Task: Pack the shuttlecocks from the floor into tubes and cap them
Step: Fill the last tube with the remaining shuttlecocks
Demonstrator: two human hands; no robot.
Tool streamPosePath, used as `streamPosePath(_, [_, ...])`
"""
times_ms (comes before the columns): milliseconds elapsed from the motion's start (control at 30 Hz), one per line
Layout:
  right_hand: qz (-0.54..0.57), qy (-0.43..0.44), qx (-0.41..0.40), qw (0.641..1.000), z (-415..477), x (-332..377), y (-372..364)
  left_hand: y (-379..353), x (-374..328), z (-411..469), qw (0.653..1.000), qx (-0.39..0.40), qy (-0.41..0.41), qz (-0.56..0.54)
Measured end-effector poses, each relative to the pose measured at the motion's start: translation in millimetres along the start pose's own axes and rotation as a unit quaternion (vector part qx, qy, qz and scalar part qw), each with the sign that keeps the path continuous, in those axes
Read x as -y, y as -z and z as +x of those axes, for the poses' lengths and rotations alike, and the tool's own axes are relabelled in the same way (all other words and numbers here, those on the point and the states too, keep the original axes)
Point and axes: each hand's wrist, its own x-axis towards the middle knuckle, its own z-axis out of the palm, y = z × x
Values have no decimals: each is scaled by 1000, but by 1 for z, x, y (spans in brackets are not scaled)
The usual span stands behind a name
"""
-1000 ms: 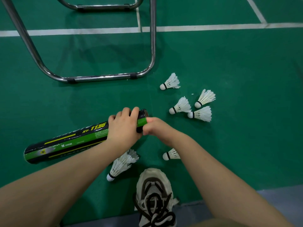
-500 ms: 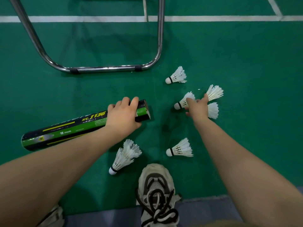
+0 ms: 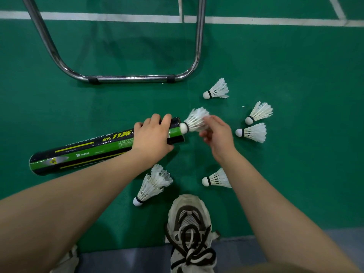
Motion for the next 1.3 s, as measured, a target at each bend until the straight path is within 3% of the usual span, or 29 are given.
streamPosePath(100, [-73,-61,113,989,-13,0,-10,2,-1,0,1000,-3,4,0])
streamPosePath(300, [-139,-152,309,928,-17,17,-2,4,-2,-5,1000,-8,-1,0])
streamPosePath(500, [-275,-196,376,863,-18,24,-26,4,-15,-15,999,7,-36,-4])
streamPosePath(567, [-265,-184,350,880,-19,21,-27,3,-13,-14,999,4,-38,-6])
streamPosePath(600, [-238,-171,309,905,-18,20,-26,5,-12,-12,999,-2,-36,-10])
streamPosePath(700, [-139,-112,50,983,-2,17,0,13,-9,-4,999,-16,-27,-19])
streamPosePath(733, [-121,-93,-52,987,7,16,17,14,-9,-3,999,-17,-26,-18])
streamPosePath(800, [-128,-59,-230,963,22,11,58,15,-10,-3,999,-15,-26,-16])
streamPosePath(867, [-146,-39,-329,932,33,4,91,12,-12,-5,999,-11,-30,-18])
streamPosePath(933, [-157,-40,-348,924,42,-3,108,9,-15,-8,999,-4,-35,-21])
streamPosePath(1100, [-109,-55,-283,951,45,-11,102,5,-18,-12,999,6,-43,-18])
streamPosePath(1300, [-104,-9,-240,965,35,-13,82,9,-13,-6,1000,-4,-26,-13])
